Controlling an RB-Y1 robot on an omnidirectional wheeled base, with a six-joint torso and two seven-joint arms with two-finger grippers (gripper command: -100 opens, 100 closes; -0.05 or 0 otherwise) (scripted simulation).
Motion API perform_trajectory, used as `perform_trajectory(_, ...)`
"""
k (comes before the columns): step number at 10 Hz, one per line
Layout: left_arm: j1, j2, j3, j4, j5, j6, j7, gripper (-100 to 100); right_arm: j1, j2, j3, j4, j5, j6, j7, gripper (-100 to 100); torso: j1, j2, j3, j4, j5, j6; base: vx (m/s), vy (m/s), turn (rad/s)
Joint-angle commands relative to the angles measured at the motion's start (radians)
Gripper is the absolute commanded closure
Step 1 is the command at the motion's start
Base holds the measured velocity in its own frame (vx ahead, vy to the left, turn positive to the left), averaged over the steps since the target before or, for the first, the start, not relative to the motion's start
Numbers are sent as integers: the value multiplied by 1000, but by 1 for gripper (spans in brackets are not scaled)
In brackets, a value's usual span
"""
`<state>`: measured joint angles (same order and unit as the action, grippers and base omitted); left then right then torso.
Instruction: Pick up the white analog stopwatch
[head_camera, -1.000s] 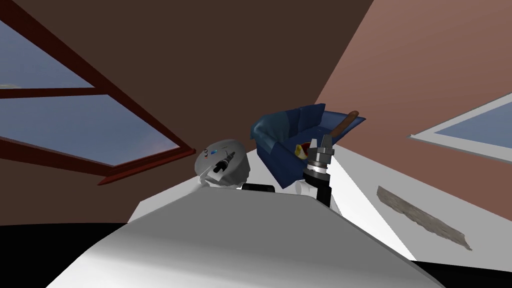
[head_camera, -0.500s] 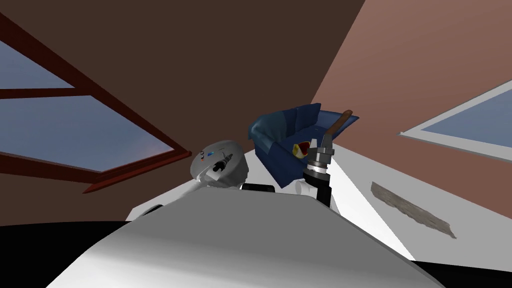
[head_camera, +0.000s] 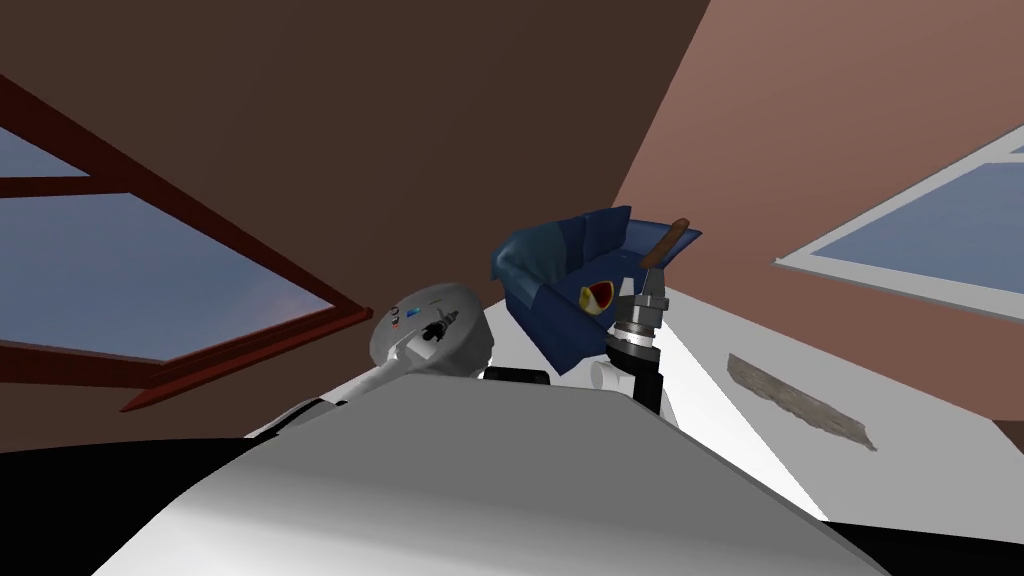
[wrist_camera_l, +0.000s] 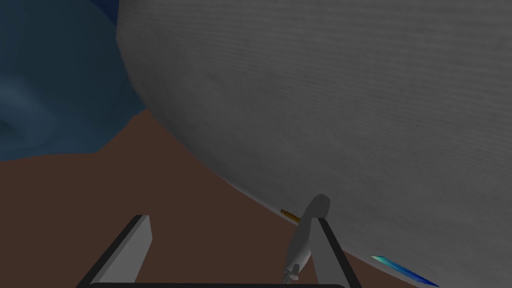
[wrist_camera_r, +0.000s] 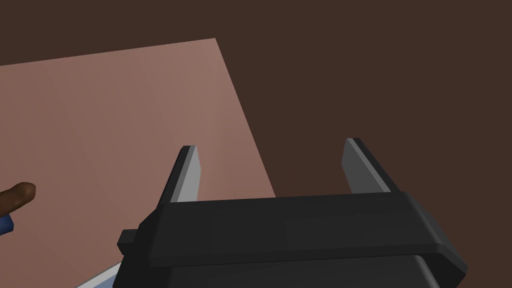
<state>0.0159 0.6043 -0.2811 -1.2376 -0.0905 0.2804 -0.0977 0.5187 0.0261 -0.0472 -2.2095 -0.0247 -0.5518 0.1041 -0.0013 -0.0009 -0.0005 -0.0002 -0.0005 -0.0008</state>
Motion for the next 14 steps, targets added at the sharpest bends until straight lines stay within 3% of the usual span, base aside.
perform_trajectory(1, -28, 41, -17, 50, 9, 35, -4, -100, 0, 0, 0, 0, 0, 0, 0, 0, 0, 0, 0, 0, 0, 0, 32, -39, -128)
perform_trajectory(3, -28, 41, -17, 67, 9, 35, -4, -100, 0, 0, 0, 0, 0, 0, 0, 0, 0, 0, 0, 0, 0, 0, 22, -17, -28)
perform_trajectory(6, -75, 109, -41, 169, 18, 94, -13, -100, 0, 0, 0, 0, 0, 0, 0, 0, 0, 0, 0, 0, 0, 0, 31, -24, -119)
perform_trajectory(8, -75, 109, -41, 169, 18, 94, -13, -100, 0, 0, 0, 0, 0, 0, 0, 0, 0, 0, 0, 0, 0, -1, 19, -20, 1)
perform_trajectory(11, -109, 161, -59, 239, 24, 135, -19, -100, 0, 0, 0, 0, 0, 0, 0, 0, 0, 0, 0, 0, 0, 0, 24, -21, -84)
perform_trajectory(14, -116, 167, -62, 250, 26, 139, -20, -100, 0, 0, 0, 0, 0, 0, 0, 0, 0, 0, 0, 0, 0, 0, 17, -11, -28)
